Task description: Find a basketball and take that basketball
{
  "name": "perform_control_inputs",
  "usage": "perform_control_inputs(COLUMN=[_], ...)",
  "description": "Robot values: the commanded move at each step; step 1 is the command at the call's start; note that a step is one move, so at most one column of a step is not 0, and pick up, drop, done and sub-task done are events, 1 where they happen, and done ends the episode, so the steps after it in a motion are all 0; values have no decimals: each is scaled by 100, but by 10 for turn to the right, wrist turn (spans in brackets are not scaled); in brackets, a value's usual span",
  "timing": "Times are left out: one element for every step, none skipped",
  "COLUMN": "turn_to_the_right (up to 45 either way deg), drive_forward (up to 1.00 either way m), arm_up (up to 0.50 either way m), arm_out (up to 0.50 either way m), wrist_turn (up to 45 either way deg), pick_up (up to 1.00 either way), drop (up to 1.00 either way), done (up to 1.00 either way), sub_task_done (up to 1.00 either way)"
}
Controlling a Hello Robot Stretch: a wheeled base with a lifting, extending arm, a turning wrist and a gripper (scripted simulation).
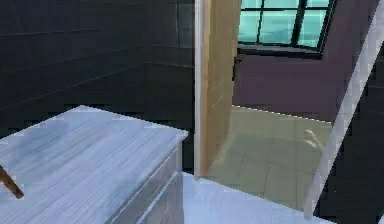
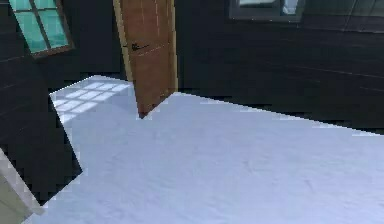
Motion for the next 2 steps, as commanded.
perform_control_inputs(turn_to_the_right=[450,450], drive_forward=[0,0], arm_up=[0,0], arm_out=[0,0], wrist_turn=[0,0], pick_up=[0,0], drop=[0,0], done=[0,0], sub_task_done=[0,0])
